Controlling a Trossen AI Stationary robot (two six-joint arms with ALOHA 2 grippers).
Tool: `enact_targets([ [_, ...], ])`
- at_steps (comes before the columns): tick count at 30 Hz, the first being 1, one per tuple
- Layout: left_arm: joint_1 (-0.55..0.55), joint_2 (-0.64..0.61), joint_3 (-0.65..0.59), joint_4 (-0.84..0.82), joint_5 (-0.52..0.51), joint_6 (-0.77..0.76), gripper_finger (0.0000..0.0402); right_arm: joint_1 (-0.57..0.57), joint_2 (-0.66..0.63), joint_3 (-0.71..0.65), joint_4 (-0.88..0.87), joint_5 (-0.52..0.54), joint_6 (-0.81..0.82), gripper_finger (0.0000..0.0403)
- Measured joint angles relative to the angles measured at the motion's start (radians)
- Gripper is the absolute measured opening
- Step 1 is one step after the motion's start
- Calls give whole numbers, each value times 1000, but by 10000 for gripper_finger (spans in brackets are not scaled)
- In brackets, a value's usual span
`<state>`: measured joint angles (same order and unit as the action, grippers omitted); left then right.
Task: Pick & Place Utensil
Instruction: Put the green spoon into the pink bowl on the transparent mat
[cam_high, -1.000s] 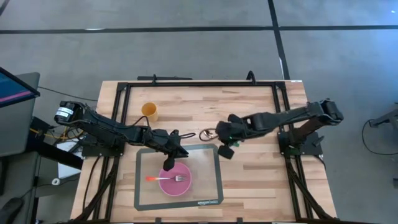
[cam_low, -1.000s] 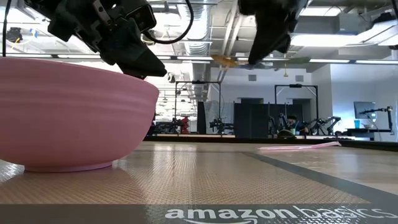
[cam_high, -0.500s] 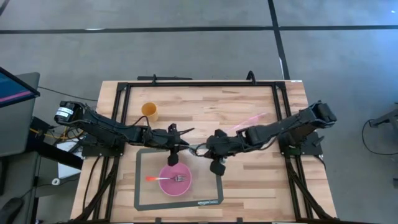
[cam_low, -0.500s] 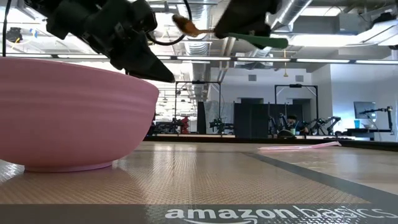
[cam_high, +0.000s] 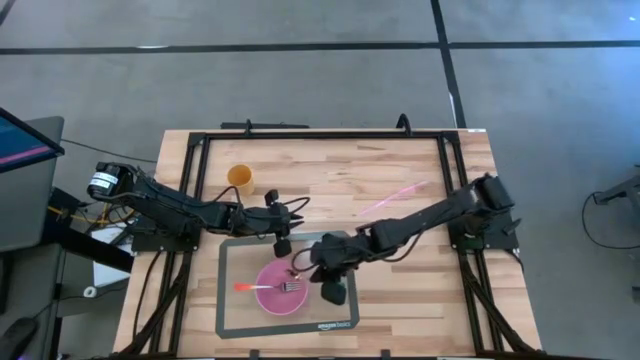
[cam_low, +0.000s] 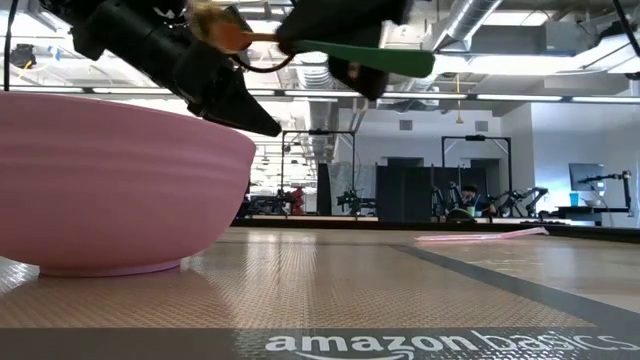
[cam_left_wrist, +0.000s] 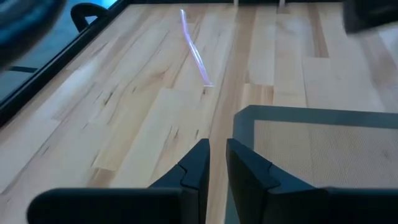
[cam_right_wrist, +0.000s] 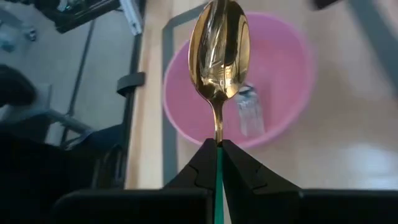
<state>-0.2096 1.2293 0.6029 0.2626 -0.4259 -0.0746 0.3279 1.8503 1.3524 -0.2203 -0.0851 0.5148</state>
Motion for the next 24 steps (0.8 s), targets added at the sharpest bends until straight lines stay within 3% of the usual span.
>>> enact_targets([
  [7,5,0,0,0,-40,18,55,-20,134,142,-8,-124,10,6],
  [15,15,0,0,1,-72,18,55,-44,259,280,-59,-132,10,6],
  [24,16,0,0,-3,-82,21,55,-80,315,297,-68,-128,14,6],
])
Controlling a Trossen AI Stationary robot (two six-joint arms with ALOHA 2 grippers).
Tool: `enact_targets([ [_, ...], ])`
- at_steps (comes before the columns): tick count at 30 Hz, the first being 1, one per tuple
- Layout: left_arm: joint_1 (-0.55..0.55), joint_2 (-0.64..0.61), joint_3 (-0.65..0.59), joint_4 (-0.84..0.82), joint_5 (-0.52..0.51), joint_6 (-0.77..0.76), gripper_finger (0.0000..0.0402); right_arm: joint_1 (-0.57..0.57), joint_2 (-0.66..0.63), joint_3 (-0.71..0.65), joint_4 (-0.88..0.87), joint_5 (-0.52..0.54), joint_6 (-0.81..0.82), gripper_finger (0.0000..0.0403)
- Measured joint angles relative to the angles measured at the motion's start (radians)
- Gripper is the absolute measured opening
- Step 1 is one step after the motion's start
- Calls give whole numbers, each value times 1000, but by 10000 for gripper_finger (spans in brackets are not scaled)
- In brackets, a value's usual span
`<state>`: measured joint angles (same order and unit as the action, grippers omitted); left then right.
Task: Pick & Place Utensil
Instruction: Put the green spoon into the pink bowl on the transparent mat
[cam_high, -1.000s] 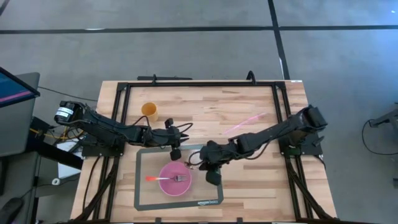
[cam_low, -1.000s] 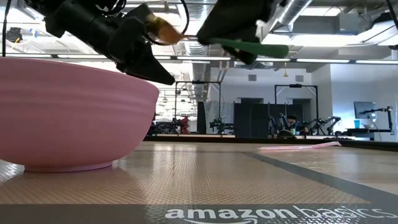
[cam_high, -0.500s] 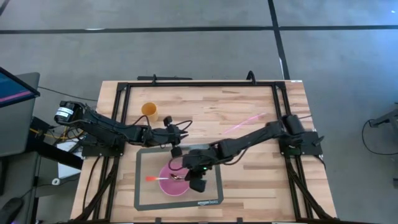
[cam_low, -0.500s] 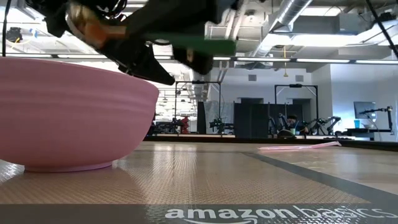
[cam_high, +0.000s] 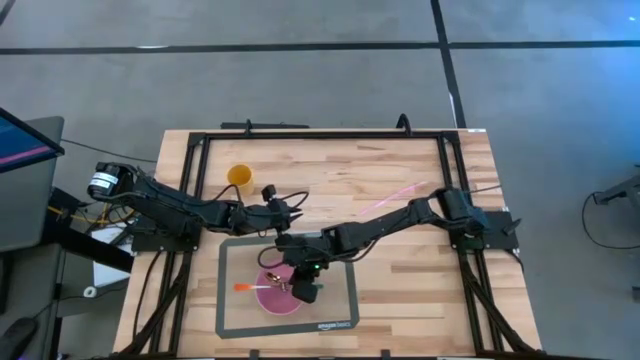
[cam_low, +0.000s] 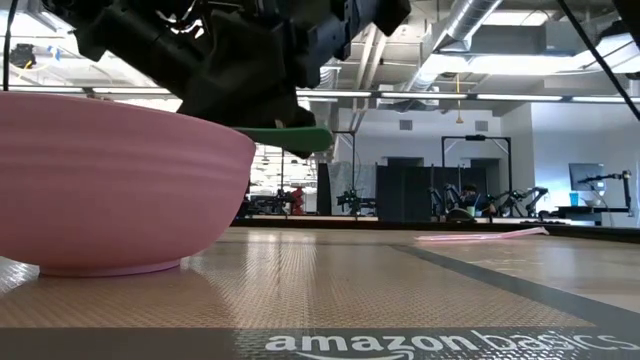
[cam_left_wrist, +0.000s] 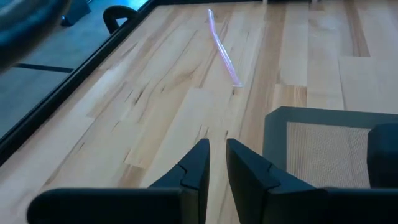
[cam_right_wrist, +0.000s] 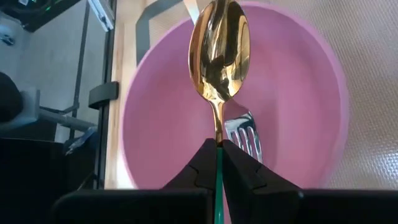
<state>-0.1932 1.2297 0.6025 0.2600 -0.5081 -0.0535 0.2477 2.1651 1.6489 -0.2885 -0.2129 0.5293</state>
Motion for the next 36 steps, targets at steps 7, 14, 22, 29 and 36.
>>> enact_targets([
  [7,0,0,0,6,3,-4,55,-8,-5,1,-4,0,-5,6],
  [14,-6,-1,0,3,2,-1,55,-9,-6,1,-56,-31,-9,6],
  [22,-75,-101,2,25,142,-36,55,-11,-7,-1,-84,-32,-49,6],
  [29,-124,-167,0,1,420,-197,55,-16,-7,0,-73,-36,-77,6],
  [36,-144,-143,0,-159,462,-411,46,-21,-6,-1,-74,-34,-64,6],
])
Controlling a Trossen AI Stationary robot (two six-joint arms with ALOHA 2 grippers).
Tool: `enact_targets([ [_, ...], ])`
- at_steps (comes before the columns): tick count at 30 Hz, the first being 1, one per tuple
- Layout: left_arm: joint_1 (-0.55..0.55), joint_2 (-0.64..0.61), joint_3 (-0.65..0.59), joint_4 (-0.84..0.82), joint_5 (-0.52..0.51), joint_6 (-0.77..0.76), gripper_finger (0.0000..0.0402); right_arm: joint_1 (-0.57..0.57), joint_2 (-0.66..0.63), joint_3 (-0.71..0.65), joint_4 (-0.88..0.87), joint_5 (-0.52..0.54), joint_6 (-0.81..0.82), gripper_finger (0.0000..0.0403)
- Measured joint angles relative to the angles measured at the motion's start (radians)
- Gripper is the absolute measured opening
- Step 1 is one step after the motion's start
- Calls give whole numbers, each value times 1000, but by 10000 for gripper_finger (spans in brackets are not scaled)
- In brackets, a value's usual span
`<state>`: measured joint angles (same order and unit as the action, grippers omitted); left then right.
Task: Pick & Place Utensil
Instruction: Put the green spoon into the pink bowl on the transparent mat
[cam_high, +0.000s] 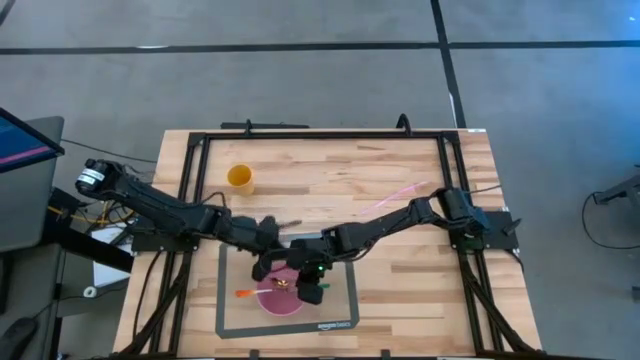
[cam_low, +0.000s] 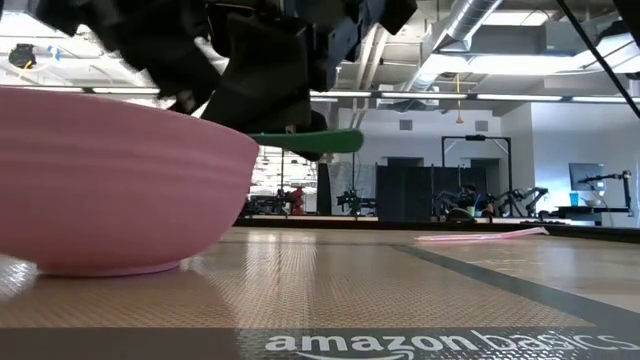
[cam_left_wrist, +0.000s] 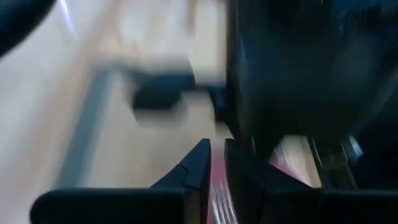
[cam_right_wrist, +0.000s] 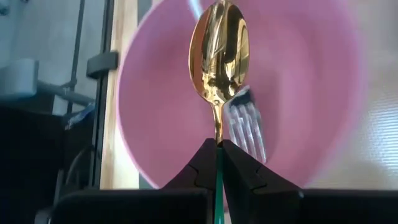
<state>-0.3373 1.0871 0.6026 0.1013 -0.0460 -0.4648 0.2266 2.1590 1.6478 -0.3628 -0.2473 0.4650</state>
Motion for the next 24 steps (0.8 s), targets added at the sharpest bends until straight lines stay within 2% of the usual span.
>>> enact_targets([
  [7,-70,83,0,-7,80,11,7,-16,0,0,3,4,1,6],
  [14,-116,143,0,-6,42,11,6,-23,0,0,4,-3,0,6],
  [24,-116,158,0,-7,35,11,6,-25,0,0,4,-11,-6,6],
])
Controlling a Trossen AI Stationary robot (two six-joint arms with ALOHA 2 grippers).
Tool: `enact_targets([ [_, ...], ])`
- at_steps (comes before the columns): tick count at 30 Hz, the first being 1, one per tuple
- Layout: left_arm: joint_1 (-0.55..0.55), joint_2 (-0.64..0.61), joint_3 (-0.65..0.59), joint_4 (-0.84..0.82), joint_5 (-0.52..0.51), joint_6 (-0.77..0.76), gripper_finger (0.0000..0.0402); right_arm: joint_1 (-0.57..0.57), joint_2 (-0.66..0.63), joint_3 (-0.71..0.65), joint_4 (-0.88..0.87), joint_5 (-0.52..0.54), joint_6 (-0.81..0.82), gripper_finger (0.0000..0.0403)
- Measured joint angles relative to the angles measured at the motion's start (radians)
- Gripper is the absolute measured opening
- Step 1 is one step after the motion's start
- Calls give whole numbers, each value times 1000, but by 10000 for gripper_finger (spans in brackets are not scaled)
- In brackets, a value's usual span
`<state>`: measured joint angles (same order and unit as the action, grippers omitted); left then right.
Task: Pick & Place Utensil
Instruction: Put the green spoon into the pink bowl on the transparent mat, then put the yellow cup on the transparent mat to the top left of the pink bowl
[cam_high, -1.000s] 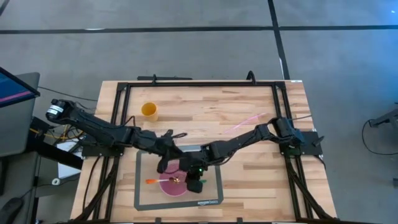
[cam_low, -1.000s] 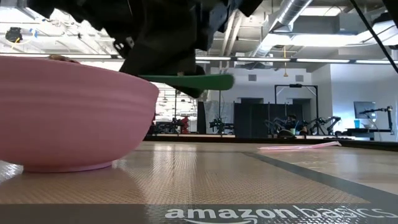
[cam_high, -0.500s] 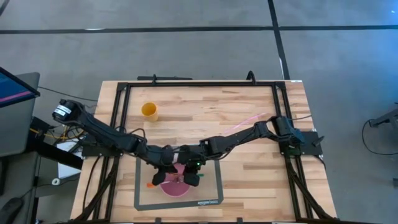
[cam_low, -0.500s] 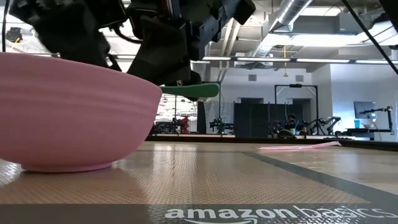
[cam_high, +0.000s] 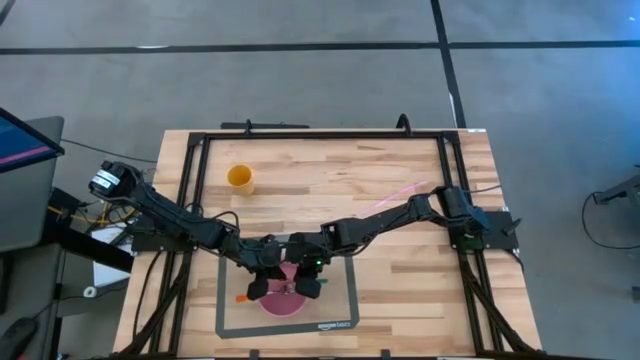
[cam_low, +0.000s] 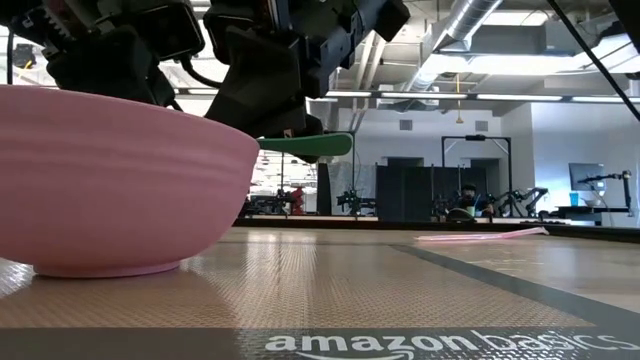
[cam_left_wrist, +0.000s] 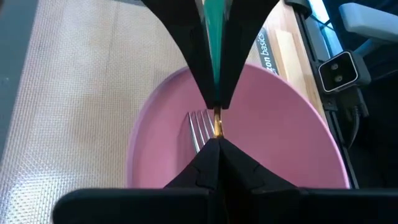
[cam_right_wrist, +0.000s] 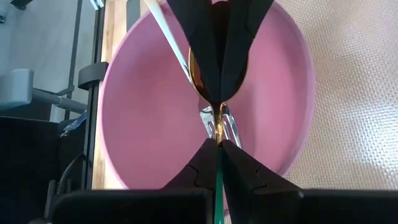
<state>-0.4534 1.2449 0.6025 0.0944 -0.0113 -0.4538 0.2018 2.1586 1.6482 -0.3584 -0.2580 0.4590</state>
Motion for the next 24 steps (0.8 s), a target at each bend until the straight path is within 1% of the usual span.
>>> enact_targets([
  [5,0,0,0,-1,-3,0,6,-2,0,0,0,-5,-23,15],
  [11,0,0,0,-3,-3,0,5,-2,0,0,0,-4,-24,56],
  [14,0,0,0,-3,-3,0,6,-2,0,0,0,-4,-24,67],
  [24,0,0,0,-3,-3,0,6,-2,0,0,3,-4,-24,72],
])
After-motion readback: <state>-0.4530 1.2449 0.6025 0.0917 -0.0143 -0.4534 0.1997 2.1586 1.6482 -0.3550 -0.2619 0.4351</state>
